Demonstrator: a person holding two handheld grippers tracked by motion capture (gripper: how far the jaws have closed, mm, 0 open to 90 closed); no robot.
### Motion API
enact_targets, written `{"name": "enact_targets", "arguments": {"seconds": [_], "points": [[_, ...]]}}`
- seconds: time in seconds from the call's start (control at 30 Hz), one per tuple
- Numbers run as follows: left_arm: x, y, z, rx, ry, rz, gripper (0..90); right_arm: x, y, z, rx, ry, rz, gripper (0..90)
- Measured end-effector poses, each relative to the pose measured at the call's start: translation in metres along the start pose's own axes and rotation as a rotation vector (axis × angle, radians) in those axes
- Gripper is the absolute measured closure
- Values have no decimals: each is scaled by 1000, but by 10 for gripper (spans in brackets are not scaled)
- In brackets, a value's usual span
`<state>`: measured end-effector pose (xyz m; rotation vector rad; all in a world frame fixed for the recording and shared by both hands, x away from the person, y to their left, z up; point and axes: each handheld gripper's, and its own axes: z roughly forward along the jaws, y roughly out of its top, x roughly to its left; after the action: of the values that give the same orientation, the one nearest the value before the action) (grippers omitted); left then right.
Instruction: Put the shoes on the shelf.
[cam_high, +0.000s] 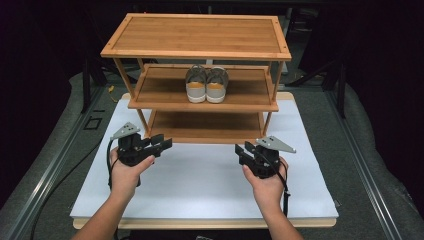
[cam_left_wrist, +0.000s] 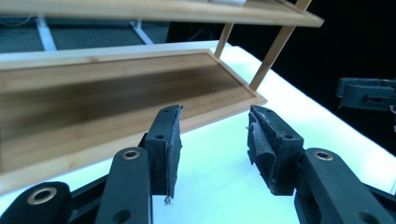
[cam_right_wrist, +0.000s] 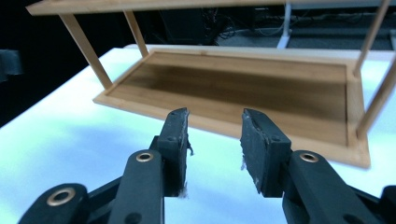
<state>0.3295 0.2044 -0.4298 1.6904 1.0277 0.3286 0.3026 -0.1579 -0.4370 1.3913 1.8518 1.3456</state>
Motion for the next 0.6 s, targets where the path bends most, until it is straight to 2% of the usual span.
{"name": "enact_targets", "arguments": {"seconds": [0.07, 0.13, 0.23, 0.27, 0.3, 0.33, 0.37, 0.47, 0.53, 0.6], "points": [[1, -10, -3, -12, 18, 10, 529, -2, -8, -3, 0, -19, 18, 609], [3, -20, -5, -5, 30, 28, 504, -6, -16, -7, -5, -13, 32, 601], [7, -30, -7, 10, 35, 18, 484, -8, -29, -11, -3, -35, 46, 579], [8, -35, -7, 13, 36, 17, 482, -8, -33, -11, 1, -27, 52, 569], [9, -39, -7, 15, 38, 15, 480, -9, -38, -11, 10, -23, 48, 559], [10, -44, -7, 26, 39, 16, 478, -7, -43, -10, 17, -65, 36, 551], [11, -49, -7, 31, 39, 11, 475, -9, -47, -10, 24, -18, 19, 550], [16, -63, -4, 36, 55, -2, 472, -8, -59, -8, 31, -79, 1, 536], [20, -71, -2, 52, 69, 0, 469, -10, -66, -5, 33, -60, -10, 518], [23, -76, -1, 65, 64, -7, 468, -10, -71, -4, 37, -63, -8, 508]]}}
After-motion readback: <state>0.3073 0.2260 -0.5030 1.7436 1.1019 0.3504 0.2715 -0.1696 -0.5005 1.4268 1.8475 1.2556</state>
